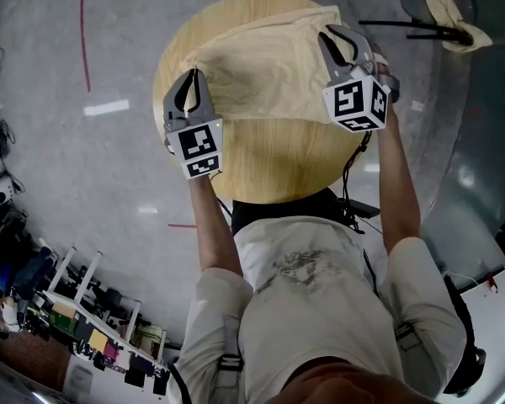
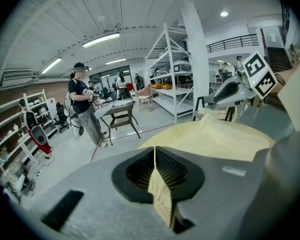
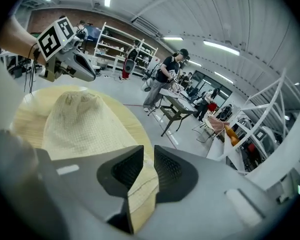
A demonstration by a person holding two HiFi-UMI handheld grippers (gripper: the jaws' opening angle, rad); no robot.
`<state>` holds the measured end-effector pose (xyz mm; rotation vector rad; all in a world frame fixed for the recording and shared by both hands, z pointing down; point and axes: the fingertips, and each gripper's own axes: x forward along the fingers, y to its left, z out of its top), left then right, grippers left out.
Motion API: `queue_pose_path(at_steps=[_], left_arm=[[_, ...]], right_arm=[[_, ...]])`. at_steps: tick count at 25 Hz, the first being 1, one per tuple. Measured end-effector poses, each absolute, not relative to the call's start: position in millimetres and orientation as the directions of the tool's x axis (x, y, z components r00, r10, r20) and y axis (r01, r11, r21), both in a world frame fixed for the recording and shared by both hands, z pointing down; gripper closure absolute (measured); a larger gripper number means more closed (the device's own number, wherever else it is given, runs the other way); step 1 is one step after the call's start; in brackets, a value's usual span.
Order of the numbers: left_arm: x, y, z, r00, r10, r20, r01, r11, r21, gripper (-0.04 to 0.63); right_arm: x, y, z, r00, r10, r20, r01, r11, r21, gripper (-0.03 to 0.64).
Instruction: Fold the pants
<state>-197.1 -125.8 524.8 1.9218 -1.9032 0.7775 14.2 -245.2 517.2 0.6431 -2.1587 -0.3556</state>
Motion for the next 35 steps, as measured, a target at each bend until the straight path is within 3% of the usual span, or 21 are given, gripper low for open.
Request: queue_pose_path(at_steps=[6, 15, 35], left_arm=[[-172.6, -108.7, 498.5, -0.034, -0.833, 0.552, -0.988, -0.054, -0.142, 0.588], [-139.0, -91.2, 452.9, -0.010, -0.876, 0.482, -0.990, -0.060, -0.130, 0.588], [-90.5, -20.3, 392.8, -0.061, -0.938, 0.341, -0.995, 0.029, -0.099, 0.588]], right_arm=[[29.3, -219.5, 487.8, -0.554, -0.566, 0.610, -0.354, 0.824, 0.443, 0.546], [43.7, -181.6, 450.3, -0.601, -0.584, 0.545, -0.444, 0.812, 0.380, 0.606], [57.9, -99.9, 392.1, -0.716, -0.544, 0.437, -0.469, 0.839, 0.276, 0.606]])
